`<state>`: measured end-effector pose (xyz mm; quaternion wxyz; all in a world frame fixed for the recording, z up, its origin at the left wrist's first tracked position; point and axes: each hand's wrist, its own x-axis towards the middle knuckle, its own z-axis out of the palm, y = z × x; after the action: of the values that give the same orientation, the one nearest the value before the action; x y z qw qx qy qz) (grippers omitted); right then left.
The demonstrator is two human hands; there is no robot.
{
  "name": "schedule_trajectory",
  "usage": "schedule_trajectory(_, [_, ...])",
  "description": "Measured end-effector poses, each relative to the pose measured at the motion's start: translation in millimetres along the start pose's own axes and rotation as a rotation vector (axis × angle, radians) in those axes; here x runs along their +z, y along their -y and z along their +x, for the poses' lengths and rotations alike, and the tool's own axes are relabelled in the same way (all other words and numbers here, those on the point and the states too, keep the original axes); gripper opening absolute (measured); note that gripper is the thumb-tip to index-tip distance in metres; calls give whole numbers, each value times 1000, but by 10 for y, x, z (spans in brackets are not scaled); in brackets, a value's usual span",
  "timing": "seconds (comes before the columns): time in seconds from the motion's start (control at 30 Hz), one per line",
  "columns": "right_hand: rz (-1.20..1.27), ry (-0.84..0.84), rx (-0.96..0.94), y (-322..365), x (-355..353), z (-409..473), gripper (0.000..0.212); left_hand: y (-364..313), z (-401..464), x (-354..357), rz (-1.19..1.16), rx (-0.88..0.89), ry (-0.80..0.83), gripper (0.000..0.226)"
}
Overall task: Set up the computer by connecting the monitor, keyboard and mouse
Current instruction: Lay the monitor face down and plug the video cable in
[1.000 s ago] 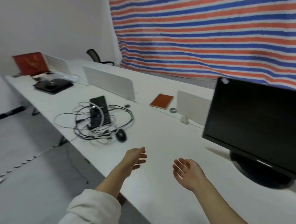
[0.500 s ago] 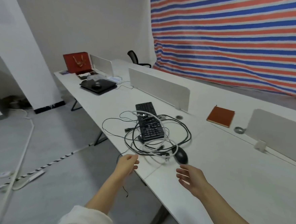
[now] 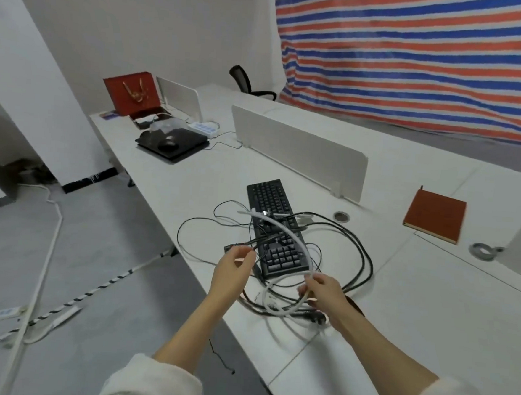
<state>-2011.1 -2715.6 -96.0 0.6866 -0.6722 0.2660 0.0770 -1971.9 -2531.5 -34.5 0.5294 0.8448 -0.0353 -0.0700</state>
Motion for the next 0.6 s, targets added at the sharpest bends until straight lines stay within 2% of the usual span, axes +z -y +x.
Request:
schedule_trajectory(0.13, [-64,-198,-338,337,-54,162,24,-271,391,118,60,185,16,24])
schedule_trajectory(0.23, [-58,-251,-555,813,-160,186,26,-485,676,203,301,432,-28,52])
schedule_trajectory(0.3, [12,-298,-653,1153,-259,223,25,-703,895,258,388,504,-12,74])
schedule_trajectory(0.37, [127,-297,-684,1460,-358,225,26,-900,1086,301,412,531,37,90])
schedule_trajectory(0.43, [287,-289,-693,1765,-444,203,29,-1100,1260,329,330,527,103,99])
schedule_trajectory(0.53, [604,-206,-681,2192,-574,121,30,-1348,1454,354,87,508,304,95])
schedule_trajectory(0.6, [831,-114,-657,2451,-626,61,31,-1435,1531,370,62,525,452,86])
